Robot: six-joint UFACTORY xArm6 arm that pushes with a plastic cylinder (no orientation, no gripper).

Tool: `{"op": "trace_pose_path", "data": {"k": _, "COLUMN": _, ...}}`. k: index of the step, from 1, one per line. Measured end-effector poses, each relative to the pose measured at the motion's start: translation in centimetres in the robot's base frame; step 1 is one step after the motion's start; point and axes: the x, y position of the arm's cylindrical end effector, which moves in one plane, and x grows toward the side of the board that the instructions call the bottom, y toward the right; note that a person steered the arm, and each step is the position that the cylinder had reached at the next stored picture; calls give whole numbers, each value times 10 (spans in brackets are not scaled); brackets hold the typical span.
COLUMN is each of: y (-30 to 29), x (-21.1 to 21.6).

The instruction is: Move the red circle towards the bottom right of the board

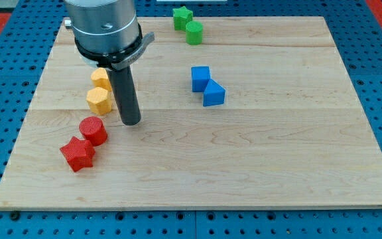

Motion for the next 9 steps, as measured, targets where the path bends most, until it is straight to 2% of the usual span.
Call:
{"op": "trace_pose_path", "data": {"k": 1, "y": -28, "x": -29}}
{"op": "trace_pose_path", "data": {"k": 3, "y": -128, "x": -35}}
{"op": "trace_pose_path", "data": {"k": 4, "y": -86, "x": 21}}
{"op": "trace_pose_path", "data": {"k": 5, "y": -63, "x": 34}}
{"op": "trace_pose_path", "data": {"k": 6, "y": 32, "x": 36}}
{"op": "trace_pose_path", "data": {"k": 7, "y": 131, "x": 83}}
{"op": "trace_pose_path", "data": {"k": 8, "y": 118, "x": 98}}
{"op": "trace_pose_path", "data": {"k": 9, "y": 142, "x": 138}}
